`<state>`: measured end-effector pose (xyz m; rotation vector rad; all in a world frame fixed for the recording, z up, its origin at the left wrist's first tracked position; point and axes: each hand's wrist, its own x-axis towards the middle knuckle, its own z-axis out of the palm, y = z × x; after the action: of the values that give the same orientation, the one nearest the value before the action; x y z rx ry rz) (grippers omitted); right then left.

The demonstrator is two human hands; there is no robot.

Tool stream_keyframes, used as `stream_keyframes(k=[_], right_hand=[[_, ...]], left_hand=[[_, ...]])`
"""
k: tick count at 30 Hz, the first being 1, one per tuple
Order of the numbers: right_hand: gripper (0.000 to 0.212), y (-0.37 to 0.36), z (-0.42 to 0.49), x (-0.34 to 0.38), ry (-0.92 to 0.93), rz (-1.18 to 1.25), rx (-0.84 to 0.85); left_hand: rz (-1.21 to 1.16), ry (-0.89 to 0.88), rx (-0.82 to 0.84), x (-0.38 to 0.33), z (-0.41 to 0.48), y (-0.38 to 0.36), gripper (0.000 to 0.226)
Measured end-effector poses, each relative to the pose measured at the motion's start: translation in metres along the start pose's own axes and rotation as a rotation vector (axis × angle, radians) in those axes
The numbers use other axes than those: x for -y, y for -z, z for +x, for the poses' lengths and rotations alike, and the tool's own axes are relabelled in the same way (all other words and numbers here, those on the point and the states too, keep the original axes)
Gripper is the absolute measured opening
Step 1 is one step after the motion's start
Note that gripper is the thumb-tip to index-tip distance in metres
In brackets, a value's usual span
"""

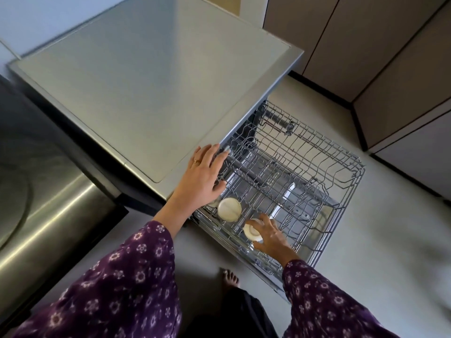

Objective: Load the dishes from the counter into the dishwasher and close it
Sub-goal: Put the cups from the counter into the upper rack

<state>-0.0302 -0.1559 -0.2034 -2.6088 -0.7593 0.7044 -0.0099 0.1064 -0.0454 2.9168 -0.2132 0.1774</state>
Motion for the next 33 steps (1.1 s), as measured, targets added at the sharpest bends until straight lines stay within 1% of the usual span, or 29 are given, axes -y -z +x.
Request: stream_keyframes(k=[3,9,14,21,26,31,33], right_hand=[[0.061,-0.008,0.004,-0.003,0.013,-0.017,0.027],[0.063,-0.021,0.011,-0.006,0.03,-0.053,0.034],[0.071,-0.027,0.016,-0.002,0.035,-0.096,0.054],[0.082,-0.035,0.017,-0.008,0.074,-0.013,-0.058],[0.074,-0.037,0.023,-0.001,0.002,-0.022,-0.074],[0.08,-0.03,0.022,0.01,-0.034,-0.034,-0.062],[0.071,-0.016,0.019,0.022,-0.103,-0.034,-0.081]], left_hand=[[-0.026,-0.01,-0.004,0.003,-0.001,-0.002,0.07],[-0.034,-0.029,-0.019,0.005,-0.002,-0.005,0.069],[-0.024,-0.045,-0.043,0.006,-0.003,-0.005,0.067],[-0.006,-0.062,-0.075,0.005,-0.005,-0.003,0.067],[0.014,-0.078,-0.082,0.006,-0.006,-0.006,0.064],[-0.002,-0.09,-0.037,0.006,-0.006,0.003,0.064],[0.006,-0.086,-0.028,0.008,-0.011,0.014,0.063]])
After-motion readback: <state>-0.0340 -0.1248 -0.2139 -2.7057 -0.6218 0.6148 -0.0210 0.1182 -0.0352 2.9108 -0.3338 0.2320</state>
